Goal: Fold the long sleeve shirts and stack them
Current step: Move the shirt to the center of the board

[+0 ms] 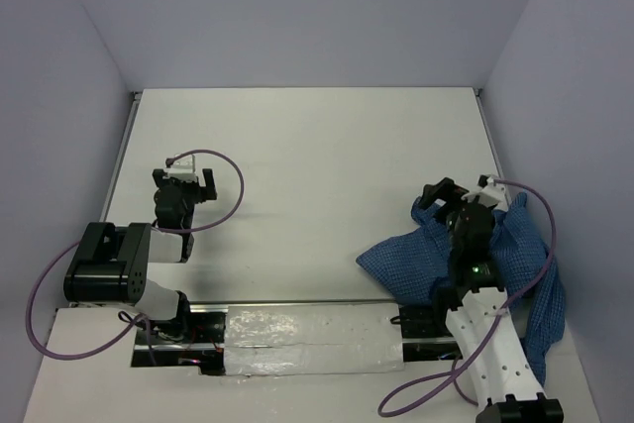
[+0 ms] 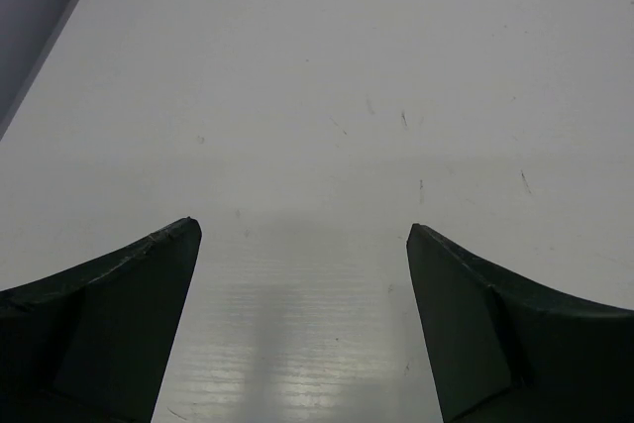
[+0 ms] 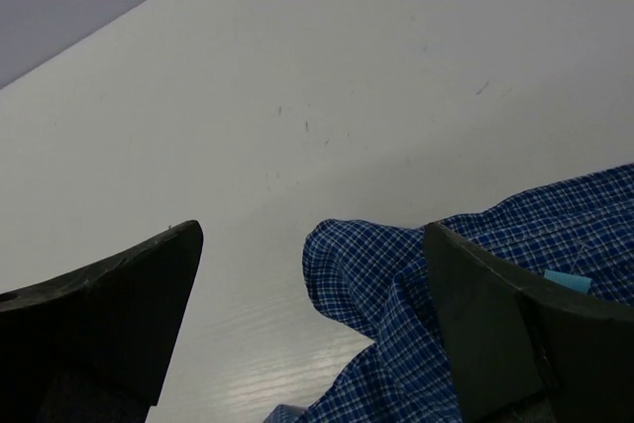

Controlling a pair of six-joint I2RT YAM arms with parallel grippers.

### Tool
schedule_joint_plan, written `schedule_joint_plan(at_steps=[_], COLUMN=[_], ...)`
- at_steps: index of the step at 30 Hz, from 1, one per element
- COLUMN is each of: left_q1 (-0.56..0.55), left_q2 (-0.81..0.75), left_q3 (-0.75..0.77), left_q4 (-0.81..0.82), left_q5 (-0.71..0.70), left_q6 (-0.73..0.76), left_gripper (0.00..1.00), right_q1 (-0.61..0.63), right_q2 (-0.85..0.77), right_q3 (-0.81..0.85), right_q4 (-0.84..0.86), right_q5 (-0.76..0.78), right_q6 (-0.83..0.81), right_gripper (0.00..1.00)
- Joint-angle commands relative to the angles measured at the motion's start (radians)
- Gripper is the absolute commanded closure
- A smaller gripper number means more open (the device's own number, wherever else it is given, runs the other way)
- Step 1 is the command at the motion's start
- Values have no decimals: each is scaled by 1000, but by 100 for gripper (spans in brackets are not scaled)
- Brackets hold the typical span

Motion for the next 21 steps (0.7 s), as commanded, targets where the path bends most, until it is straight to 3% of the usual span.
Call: schedule_joint_plan(at_steps=[1, 7, 10, 12, 14, 15, 16, 18, 19, 20, 21], left_q1=[0, 1, 4, 6, 4, 4, 1, 0, 3, 3, 4], left_q2=[0, 0, 3, -38, -113, -118, -87, -32, -3, 49, 66], left_q3=[0, 0, 2, 4, 87, 261, 370, 684, 769, 851, 961], left_q4=[80, 71, 77, 90, -167, -317, -680, -980, -1112, -1342, -1428], left_q5=[-1, 5, 10, 73, 157, 201, 188, 139, 137, 140, 133], left_q6=[14, 9, 14, 52, 92, 104, 132, 130, 191, 234, 258], left_gripper=[1, 1, 1, 1, 1, 1, 1, 1, 1, 1, 1], right_q1=[-4, -4, -4, -4, 2, 26, 46, 96, 157, 187, 218], right_q2=[29, 286, 409, 483, 558, 583, 628, 679, 739, 776, 822], right_q3=[186, 431, 436, 400, 379, 361, 359, 371, 397, 414, 437], right_q4=[-217, -728, -813, -774, -714, -685, -650, -630, -611, -602, -588], right_q5=[80, 110, 94, -17, -100, -160, -165, -141, -136, -134, -142], right_q6=[116, 327, 391, 353, 346, 341, 345, 353, 349, 344, 335], right_gripper=[0, 0, 0, 2, 7, 10, 14, 17, 19, 24, 31])
